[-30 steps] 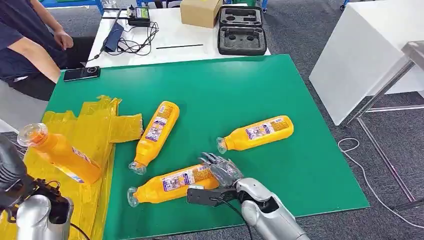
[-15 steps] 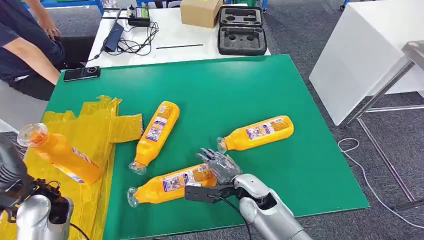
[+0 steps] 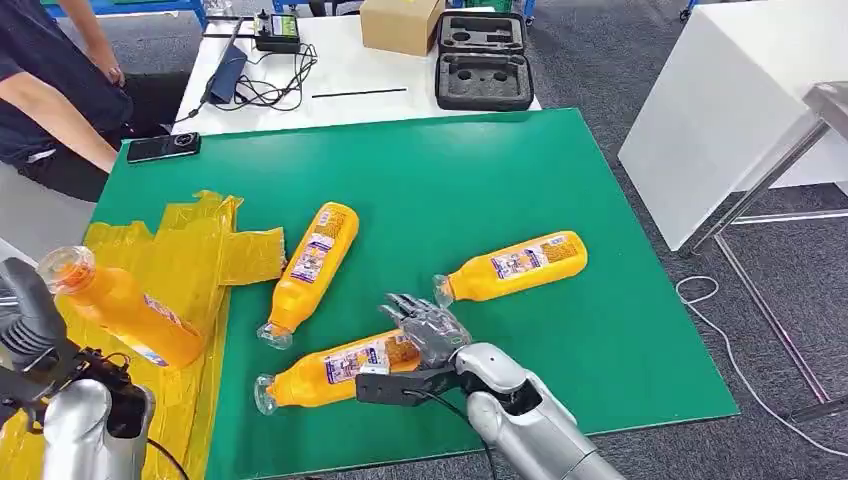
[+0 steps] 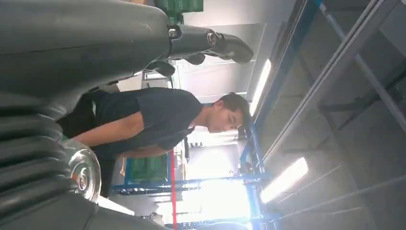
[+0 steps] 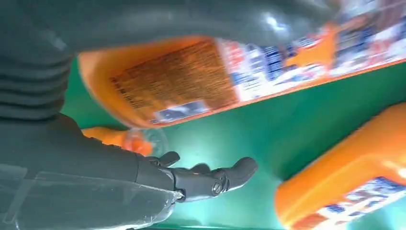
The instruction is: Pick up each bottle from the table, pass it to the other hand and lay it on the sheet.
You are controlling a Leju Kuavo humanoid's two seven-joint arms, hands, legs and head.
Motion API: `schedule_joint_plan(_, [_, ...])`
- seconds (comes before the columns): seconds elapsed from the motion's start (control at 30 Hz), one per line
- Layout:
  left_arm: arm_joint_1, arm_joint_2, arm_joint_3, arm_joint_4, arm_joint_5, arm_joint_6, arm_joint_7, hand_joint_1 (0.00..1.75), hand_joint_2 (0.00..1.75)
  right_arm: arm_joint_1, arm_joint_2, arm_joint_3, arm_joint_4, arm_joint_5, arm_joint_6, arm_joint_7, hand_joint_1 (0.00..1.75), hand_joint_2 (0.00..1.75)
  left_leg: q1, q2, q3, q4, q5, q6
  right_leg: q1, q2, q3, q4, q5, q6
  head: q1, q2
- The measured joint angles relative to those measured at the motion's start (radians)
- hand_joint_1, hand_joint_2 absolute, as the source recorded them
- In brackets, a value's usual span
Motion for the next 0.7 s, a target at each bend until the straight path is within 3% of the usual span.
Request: schedule_joint_plan(0.7, [0.002,0.001,-0.018,0.015,0.001,0.01,-0.01,0.0,0.0,-0.106,0.106,0.147,0.219,-0.033,0.023,-0.056,0.0,1.75,0.0,0.0,0.0,0.0,0.0,0.0,0.0,0.0,0.0,0.0,0.0,0.0,0.0,0.0])
